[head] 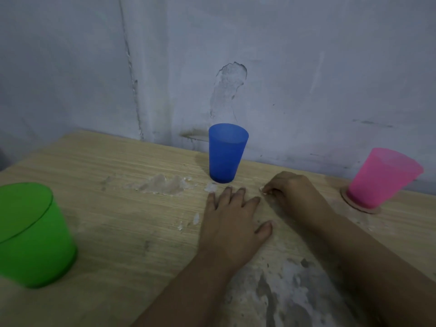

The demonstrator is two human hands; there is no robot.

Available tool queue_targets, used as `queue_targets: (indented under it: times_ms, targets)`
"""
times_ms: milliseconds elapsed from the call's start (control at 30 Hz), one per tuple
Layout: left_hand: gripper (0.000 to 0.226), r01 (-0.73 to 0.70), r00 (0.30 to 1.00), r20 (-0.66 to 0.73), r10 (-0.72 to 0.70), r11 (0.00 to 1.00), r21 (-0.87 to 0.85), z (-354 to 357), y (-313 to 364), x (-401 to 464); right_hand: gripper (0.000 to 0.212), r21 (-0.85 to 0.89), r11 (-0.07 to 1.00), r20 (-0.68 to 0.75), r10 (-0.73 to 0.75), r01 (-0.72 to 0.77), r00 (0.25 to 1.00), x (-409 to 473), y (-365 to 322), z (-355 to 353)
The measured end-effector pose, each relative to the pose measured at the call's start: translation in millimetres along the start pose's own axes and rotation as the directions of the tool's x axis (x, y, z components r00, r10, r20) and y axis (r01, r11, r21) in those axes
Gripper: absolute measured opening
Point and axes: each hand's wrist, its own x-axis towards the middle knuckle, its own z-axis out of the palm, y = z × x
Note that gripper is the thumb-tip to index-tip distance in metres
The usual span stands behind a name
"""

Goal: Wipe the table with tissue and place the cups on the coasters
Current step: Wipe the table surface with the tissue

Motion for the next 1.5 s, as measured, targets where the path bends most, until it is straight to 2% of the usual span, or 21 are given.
queue_targets:
  times_ms: [67, 167, 333, 467, 533, 600, 700, 767, 867, 933, 1033, 1133, 1233, 1300, 1433, 1500]
  targets:
    - [0.063, -0.003, 1.000, 0.005, 0.003, 1.000, 0.022, 1.2, 0.3, -1.6, 0.025, -0.088, 0.994, 0.040, 0.070, -0.066, 0.997, 16.4, -2.3, 5.2]
    - [0.063, 0.000, 1.000, -0.010, 0.001, 0.999, 0.043, 2.3, 1.3, -3.5, 0.026, -0.052, 0.987, -0.015, 0.150, -0.151, 0.989, 29.7, -11.6, 15.5]
    - [0.063, -0.012, 1.000, 0.006, 0.012, 0.998, 0.066, 4.1, 0.2, -1.8, 0.015, 0.023, 0.999, -0.061, 0.040, -0.038, 0.997, -3.0, -4.1, 4.9]
    - [0.066, 0.034, 0.999, -0.015, -0.033, 0.995, 0.090, 5.5, 3.3, -4.5, 0.026, -0.100, 0.986, 0.005, 0.136, -0.135, 0.991, 15.2, -8.8, 11.6]
    - [0.067, 0.058, 0.998, -0.017, -0.057, 0.994, 0.093, 4.7, 4.5, -5.2, 0.028, -0.104, 0.980, 0.001, 0.171, -0.170, 0.985, 26.2, -16.8, 14.6]
    - [0.066, 0.063, 0.998, -0.005, -0.062, 0.993, 0.096, 4.6, 4.3, -6.1, 0.023, -0.062, 0.985, -0.024, 0.158, -0.160, 0.987, 24.6, -17.4, 14.9]
    - [0.069, 0.064, 0.998, -0.014, -0.063, 0.995, 0.083, 3.5, 0.7, -12.1, 0.014, 0.058, 0.996, -0.042, 0.067, -0.064, 0.997, 3.5, -12.6, 8.7]
    - [0.071, 0.073, 0.997, -0.019, -0.072, 0.994, 0.083, 3.0, -1.0, -18.7, 0.016, 0.045, 0.999, -0.007, 0.027, -0.026, 1.000, 2.5, -4.7, 5.9]
    - [0.063, 0.090, 0.996, -0.024, -0.088, 0.992, 0.090, 1.1, 0.0, -27.2, 0.026, -0.078, 0.992, 0.078, 0.108, -0.102, 0.991, 25.1, -3.1, 7.9]
    - [0.058, 0.086, 0.996, -0.017, -0.085, 0.993, 0.077, 0.1, 1.0, -27.5, 0.027, -0.067, 0.985, 0.054, 0.160, -0.156, 0.986, 34.4, -7.7, 11.3]
    - [0.059, 0.084, 0.996, -0.019, -0.082, 0.993, 0.085, -0.1, 0.4, -24.9, 0.024, -0.008, 0.996, 0.042, 0.092, -0.092, 0.995, 17.9, -10.7, 8.7]
    - [0.062, 0.049, 0.996, -0.079, -0.039, 0.990, 0.130, -0.7, 0.6, -21.9, 0.022, 0.057, 0.995, 0.014, 0.082, -0.083, 0.997, 4.8, -3.3, 2.4]
    - [0.061, -0.137, 0.982, -0.115, 0.149, 0.985, 0.108, -1.3, 8.2, -22.2, 0.027, -0.018, 0.980, 0.055, 0.197, -0.196, 0.979, 25.2, -3.2, 6.8]
    - [0.064, -0.228, 0.969, -0.083, 0.234, 0.971, 0.067, -0.8, 13.2, -23.2, 0.028, 0.008, 0.982, 0.037, 0.190, -0.191, 0.981, 35.0, -11.6, 11.1]
    - [0.073, -0.178, 0.982, -0.058, 0.180, 0.983, 0.038, -1.8, 11.6, -25.6, 0.025, 0.071, 0.995, 0.070, 0.071, -0.076, 0.995, 24.6, -9.2, 5.5]
    - [0.069, -0.167, 0.985, -0.030, 0.169, 0.984, 0.065, -5.6, 11.5, -29.4, 0.023, 0.098, 0.993, 0.065, 0.057, -0.063, 0.996, 20.6, -3.4, 1.8]
